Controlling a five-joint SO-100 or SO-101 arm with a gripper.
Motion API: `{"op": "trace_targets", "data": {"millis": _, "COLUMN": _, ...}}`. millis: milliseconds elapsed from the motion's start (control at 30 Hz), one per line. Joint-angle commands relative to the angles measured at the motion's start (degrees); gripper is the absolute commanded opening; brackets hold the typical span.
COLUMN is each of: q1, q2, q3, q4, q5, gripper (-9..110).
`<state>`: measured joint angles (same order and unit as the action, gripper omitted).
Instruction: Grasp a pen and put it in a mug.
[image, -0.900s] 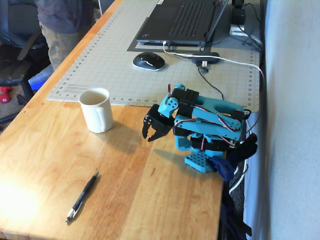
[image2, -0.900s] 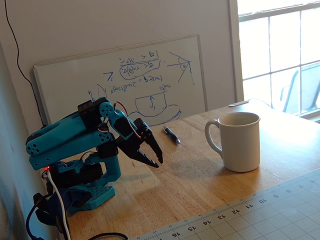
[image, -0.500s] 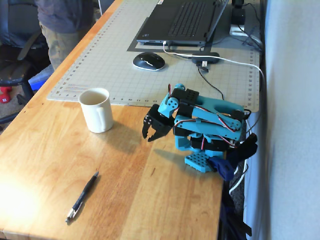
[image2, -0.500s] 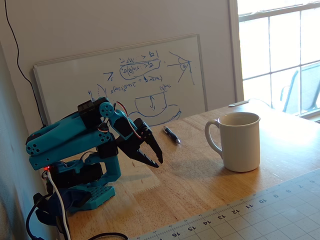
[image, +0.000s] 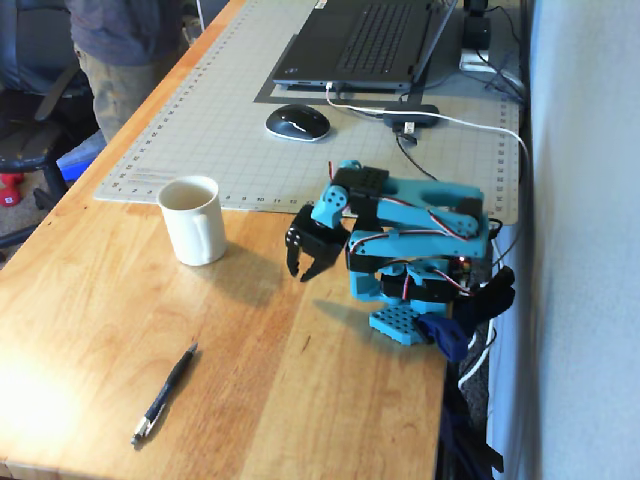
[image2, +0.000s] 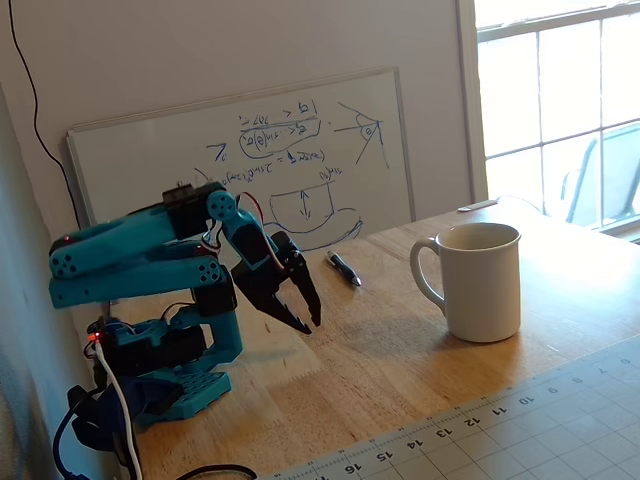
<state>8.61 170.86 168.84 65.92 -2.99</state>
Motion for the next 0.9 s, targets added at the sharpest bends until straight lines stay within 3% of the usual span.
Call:
{"op": "trace_targets", "data": {"millis": 0, "q1": -0.70, "q2": -10.02, "q3": -12.48, "q4": -0.97, "q5": 0.09, "gripper": 6}}
{"op": "trace_targets", "data": {"millis": 333, "q1": -4.31, "q2": -38.67, "q3": -33.40, "q4": -0.97, "q5": 2.99, "gripper": 22}}
{"op": "trace_targets", "data": {"millis": 667, "q1": -22.94, "q2": -67.85, "q3": -56.51, "q4": -1.05, "q5": 34.80, "gripper": 25}}
{"op": "trace_targets", "data": {"millis": 867, "q1": -32.26, "q2": -81.21, "q3": -72.16, "q4": -1.05, "q5": 48.78, "gripper": 25}}
